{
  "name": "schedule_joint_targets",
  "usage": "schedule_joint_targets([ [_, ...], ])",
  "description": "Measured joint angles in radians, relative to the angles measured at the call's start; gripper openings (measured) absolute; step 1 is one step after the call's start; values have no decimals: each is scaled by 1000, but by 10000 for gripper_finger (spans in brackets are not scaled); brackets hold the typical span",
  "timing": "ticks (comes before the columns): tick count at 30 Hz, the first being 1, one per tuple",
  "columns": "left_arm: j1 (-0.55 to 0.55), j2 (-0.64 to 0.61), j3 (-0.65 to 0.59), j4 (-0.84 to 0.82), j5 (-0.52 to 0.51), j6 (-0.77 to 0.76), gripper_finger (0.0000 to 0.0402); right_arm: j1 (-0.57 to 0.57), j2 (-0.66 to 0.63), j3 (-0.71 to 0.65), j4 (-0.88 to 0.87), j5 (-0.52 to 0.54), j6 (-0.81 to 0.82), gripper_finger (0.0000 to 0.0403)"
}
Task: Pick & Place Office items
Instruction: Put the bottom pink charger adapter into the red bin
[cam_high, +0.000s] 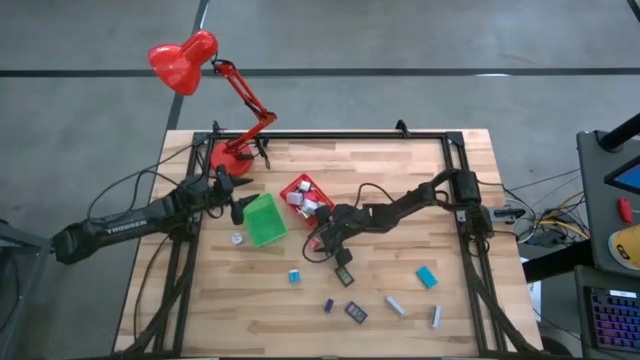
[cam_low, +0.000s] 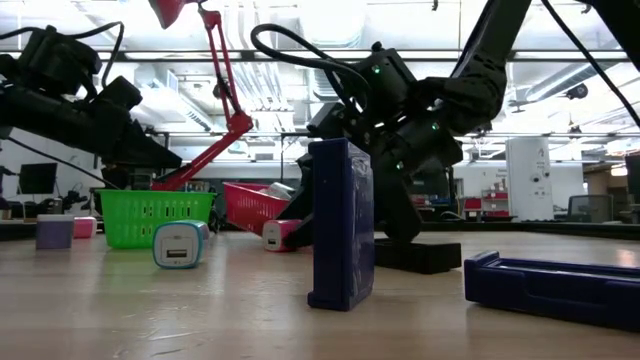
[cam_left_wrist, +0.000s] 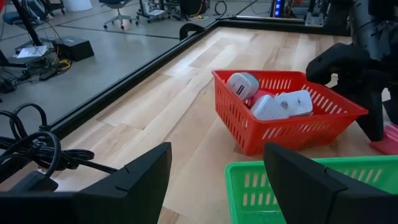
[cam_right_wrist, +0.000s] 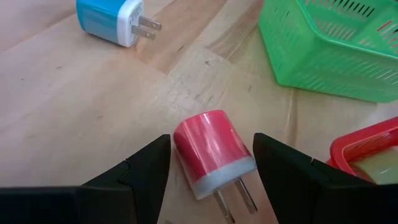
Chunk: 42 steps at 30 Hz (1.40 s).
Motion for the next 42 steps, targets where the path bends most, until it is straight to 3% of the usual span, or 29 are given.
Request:
schedule_joint_targets([
  [19,0,0,0,0,0,0,257,6,-5,0,-2,-18,1,151],
  [42,0,0,0,0,0,0,257,13,-109,10,-51,-33,3,147],
])
